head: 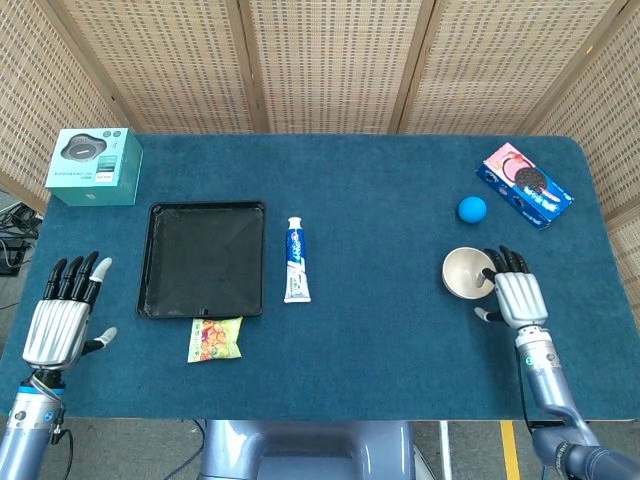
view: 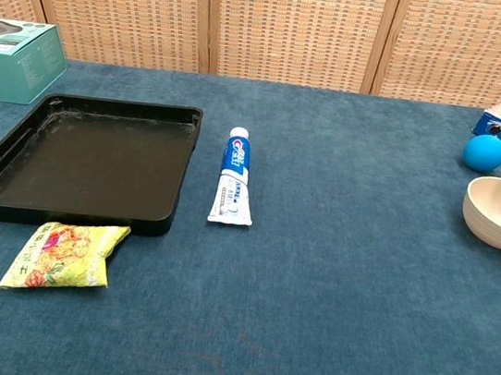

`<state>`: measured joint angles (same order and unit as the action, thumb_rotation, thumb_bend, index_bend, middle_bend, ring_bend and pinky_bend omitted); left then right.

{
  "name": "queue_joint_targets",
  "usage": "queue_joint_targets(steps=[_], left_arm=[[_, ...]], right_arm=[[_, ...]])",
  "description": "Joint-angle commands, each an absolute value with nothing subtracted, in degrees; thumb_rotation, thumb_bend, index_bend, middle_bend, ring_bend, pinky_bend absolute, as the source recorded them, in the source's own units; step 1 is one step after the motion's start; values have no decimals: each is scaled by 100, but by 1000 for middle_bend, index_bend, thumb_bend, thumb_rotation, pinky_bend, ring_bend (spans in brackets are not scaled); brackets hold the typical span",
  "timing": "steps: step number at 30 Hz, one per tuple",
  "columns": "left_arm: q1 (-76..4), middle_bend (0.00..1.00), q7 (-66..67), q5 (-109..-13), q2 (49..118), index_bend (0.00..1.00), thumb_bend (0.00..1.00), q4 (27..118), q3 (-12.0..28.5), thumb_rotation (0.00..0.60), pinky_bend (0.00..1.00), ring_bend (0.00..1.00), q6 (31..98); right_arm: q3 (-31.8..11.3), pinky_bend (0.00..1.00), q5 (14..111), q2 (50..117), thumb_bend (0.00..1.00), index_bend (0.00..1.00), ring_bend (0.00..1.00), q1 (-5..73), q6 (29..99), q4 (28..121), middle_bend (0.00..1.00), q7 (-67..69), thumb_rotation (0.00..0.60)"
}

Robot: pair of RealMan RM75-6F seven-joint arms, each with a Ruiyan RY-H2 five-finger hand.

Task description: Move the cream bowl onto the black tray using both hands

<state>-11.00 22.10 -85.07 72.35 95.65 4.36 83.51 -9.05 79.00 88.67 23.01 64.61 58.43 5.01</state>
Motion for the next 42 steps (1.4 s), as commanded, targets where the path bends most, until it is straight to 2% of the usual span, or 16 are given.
queue_joint_targets(steps=[1,10,16,21,28,32,42], left_arm=[[-1105,0,2220,-8500,7238,0,42,9564,436,600,0,0,8341],[-1116,0,2242,-8469,7250,0,42,9549,445,600,0,0,8334],[-1126,0,2256,-8459,7260,0,42,9533,452,600,0,0,8332],[-1129,0,2234,-8461,7261,0,43,9526,454,600,0,0,8339],[-1131,0,2205,-8474,7264,0,44,9519,453,600,0,0,8354],[-1129,0,2187,-8480,7259,0,43,9520,455,600,0,0,8369],[-1118,0,2087,-8452,7219,0,46,9537,473,600,0,0,8387]], right_arm=[[-878,150,7893,8962,316,539,18,2344,6393,5681,217,602,600],[-846,170,7911,9186,334,574,34,2448,6279,5281,248,787,600],[-839,175,7950,9306,464,598,41,2502,6295,5088,270,882,600],[-823,175,7936,9390,501,622,42,2525,6239,4972,288,938,600],[-810,177,7969,9477,498,656,52,2538,6308,4860,317,986,600],[-825,182,8020,9503,463,674,64,2554,6429,4847,332,1017,600],[-971,184,8088,9397,444,697,80,2755,6598,5203,353,763,600]])
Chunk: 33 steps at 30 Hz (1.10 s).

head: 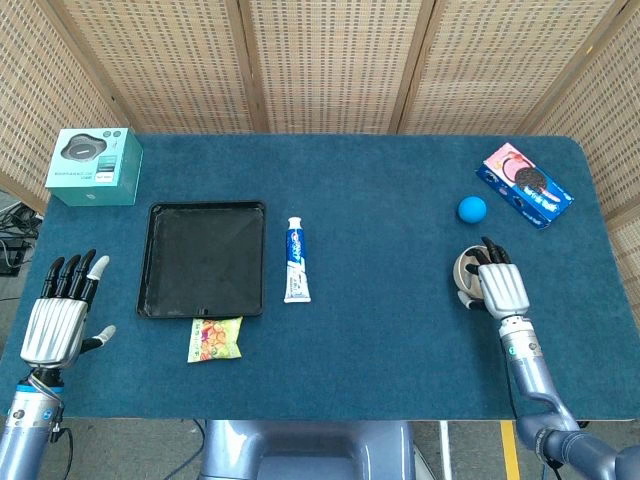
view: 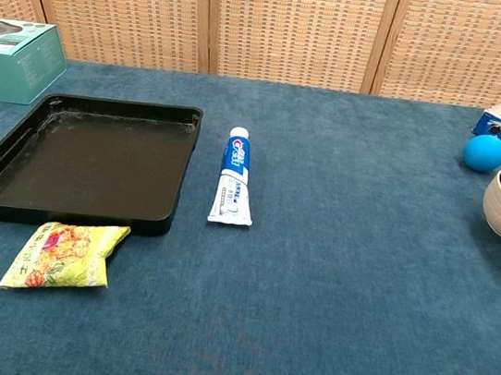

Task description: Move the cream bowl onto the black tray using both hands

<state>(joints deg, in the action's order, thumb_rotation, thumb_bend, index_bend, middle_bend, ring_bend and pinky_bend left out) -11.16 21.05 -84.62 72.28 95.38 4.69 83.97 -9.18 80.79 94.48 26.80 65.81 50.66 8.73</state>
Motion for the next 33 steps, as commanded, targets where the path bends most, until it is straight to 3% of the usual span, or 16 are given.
queue_joint_targets(steps=[1,16,33], left_arm=[[-1119,0,2070,-8446,7216,0,46,9535,476,600,0,0,8384],[-1147,0,1693,-8229,7121,0,48,9453,563,600,0,0,8261],[-1208,0,1361,-8089,7062,0,49,9334,576,600,0,0,8068]], right_arm=[[-995,183,8098,9375,445,699,82,2796,6605,5270,355,699,600],[-1423,187,7974,9433,445,718,102,3660,6182,6026,379,-288,600],[-1655,187,7708,10187,452,728,111,4648,5506,5557,386,-650,600]])
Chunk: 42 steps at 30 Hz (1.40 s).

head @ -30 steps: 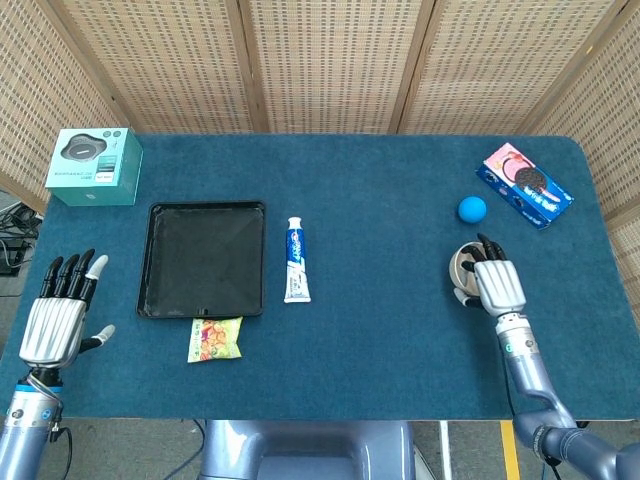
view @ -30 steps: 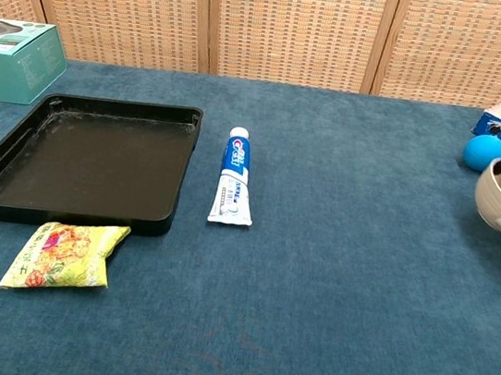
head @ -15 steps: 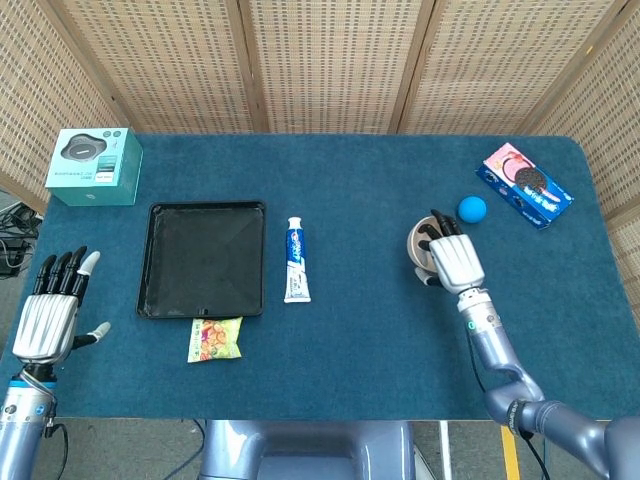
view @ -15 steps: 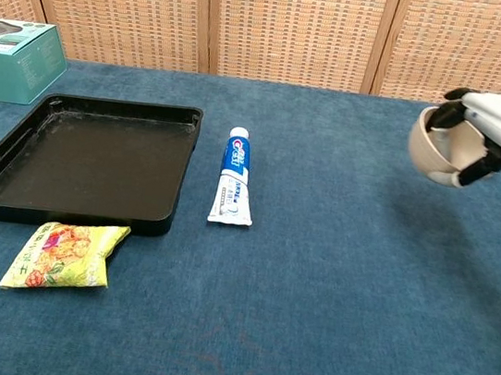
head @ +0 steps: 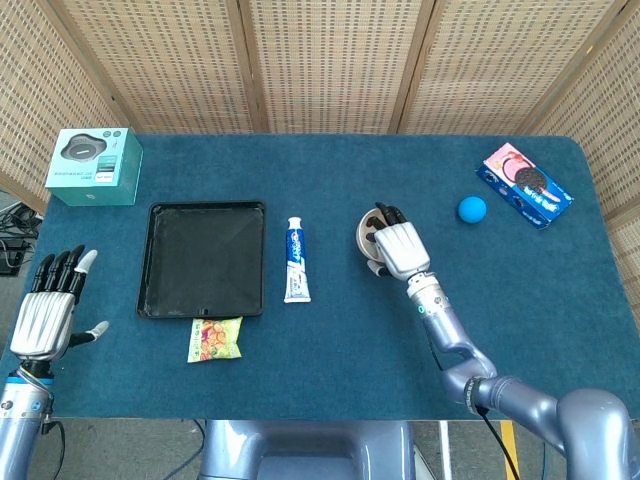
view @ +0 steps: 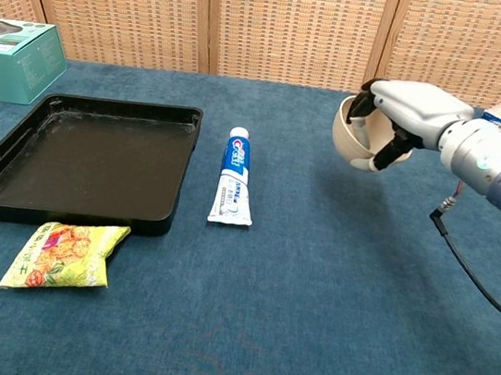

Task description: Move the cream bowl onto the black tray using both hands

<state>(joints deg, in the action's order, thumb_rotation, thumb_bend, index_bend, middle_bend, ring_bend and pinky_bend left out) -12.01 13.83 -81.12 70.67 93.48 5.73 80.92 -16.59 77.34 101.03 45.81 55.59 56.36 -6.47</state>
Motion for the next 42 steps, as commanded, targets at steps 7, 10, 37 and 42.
queue_joint_targets(steps=[7,10,37,42], left_arm=[[-1239,0,1317,-8044,7060,0,48,9305,569,600,0,0,7988],[-1244,0,1311,-8023,7053,0,48,9306,571,600,0,0,7973],[-1255,0,1087,-8012,6958,0,48,9323,548,600,0,0,7940],[-1245,0,1113,-8041,6954,0,48,9348,534,600,0,0,7974]], right_arm=[[-1549,188,7716,10404,458,729,111,4811,5388,5372,387,-678,600],[-1520,188,7733,10486,459,729,111,4858,5387,5321,388,-665,600],[-1524,62,7527,10783,267,191,0,5087,5417,5399,8,-1186,600],[-1522,3,7386,10316,236,106,0,4765,5709,6067,0,-1447,600]])
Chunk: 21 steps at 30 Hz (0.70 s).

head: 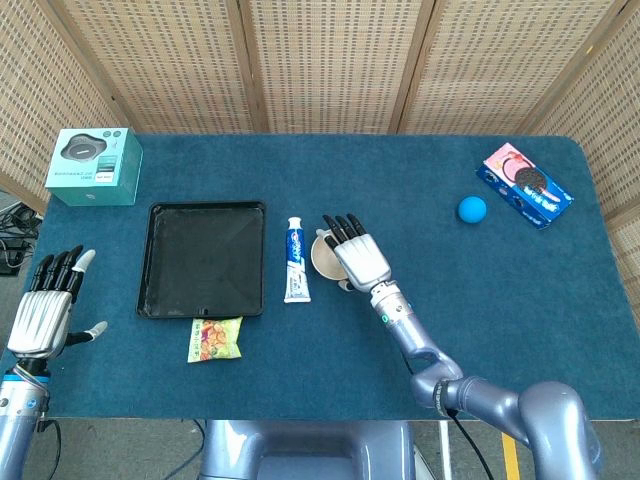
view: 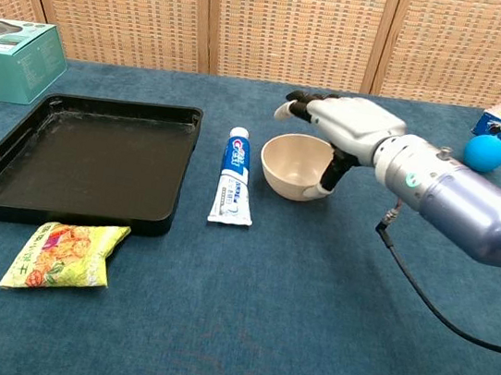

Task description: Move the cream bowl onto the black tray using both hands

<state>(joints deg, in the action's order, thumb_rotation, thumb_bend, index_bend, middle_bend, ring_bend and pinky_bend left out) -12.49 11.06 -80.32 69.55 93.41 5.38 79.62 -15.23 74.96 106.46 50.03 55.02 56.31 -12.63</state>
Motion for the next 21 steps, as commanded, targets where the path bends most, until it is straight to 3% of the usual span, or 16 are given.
queue_joint_targets(steps=[1,4,11,21], left_arm=[[-1242,0,1118,-8044,6959,0,48,9352,531,600,0,0,7983],[-1234,0,1140,-8045,6955,0,49,9368,528,600,0,0,8000],[-1220,0,1264,-8055,6981,0,48,9419,526,600,0,0,8062],[-1222,0,1398,-8257,7051,0,48,9497,477,600,0,0,8178]], right_arm=[[-1503,0,7353,10197,227,76,0,4672,5772,6226,0,-1490,600],[-1371,0,7281,9754,207,13,0,4303,6029,6777,0,-1631,600],[-938,0,7359,8873,151,0,0,3338,6827,7597,0,-1399,600],[-381,0,7782,8175,150,0,0,2129,8040,7810,0,-778,600]])
